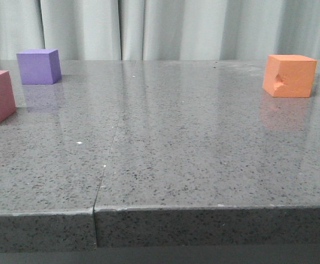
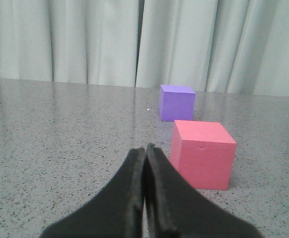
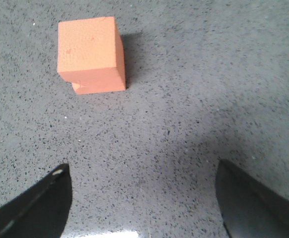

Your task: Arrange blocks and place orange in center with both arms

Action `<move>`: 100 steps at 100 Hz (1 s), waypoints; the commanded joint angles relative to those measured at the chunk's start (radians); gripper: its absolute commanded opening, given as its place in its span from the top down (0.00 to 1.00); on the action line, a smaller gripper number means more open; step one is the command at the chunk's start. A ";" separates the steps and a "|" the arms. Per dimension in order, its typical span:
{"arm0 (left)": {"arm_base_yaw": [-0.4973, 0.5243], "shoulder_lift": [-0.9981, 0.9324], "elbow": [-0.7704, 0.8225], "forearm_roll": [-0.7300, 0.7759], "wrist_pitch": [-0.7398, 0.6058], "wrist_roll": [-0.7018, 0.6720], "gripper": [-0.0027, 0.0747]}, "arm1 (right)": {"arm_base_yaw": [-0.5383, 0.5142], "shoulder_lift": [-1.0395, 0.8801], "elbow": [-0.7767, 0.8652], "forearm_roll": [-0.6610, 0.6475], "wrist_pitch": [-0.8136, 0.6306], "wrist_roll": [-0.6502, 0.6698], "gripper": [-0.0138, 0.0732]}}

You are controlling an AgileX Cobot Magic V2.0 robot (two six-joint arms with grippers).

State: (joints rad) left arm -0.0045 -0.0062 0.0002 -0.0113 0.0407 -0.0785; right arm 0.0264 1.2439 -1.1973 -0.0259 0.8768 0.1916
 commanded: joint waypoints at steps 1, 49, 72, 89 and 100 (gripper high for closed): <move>0.002 -0.028 0.040 -0.007 -0.084 0.002 0.99 | 0.020 0.058 -0.118 0.007 0.029 -0.040 0.15; 0.002 -0.028 0.040 -0.007 -0.084 0.002 0.99 | 0.054 0.482 -0.594 0.061 0.267 -0.046 0.15; 0.002 -0.028 0.040 -0.007 -0.084 0.002 0.99 | 0.054 0.605 -0.735 0.075 0.305 -0.046 0.15; 0.002 -0.028 0.040 -0.007 -0.084 0.002 0.99 | 0.054 0.665 -0.780 0.086 0.326 -0.046 0.15; 0.002 -0.028 0.040 -0.007 -0.084 0.002 0.99 | 0.054 0.684 -0.778 0.087 0.317 -0.046 0.15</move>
State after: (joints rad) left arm -0.0045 -0.0062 0.0002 -0.0113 0.0407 -0.0785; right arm 0.0816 1.9681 -1.9423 0.0539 1.2171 0.1532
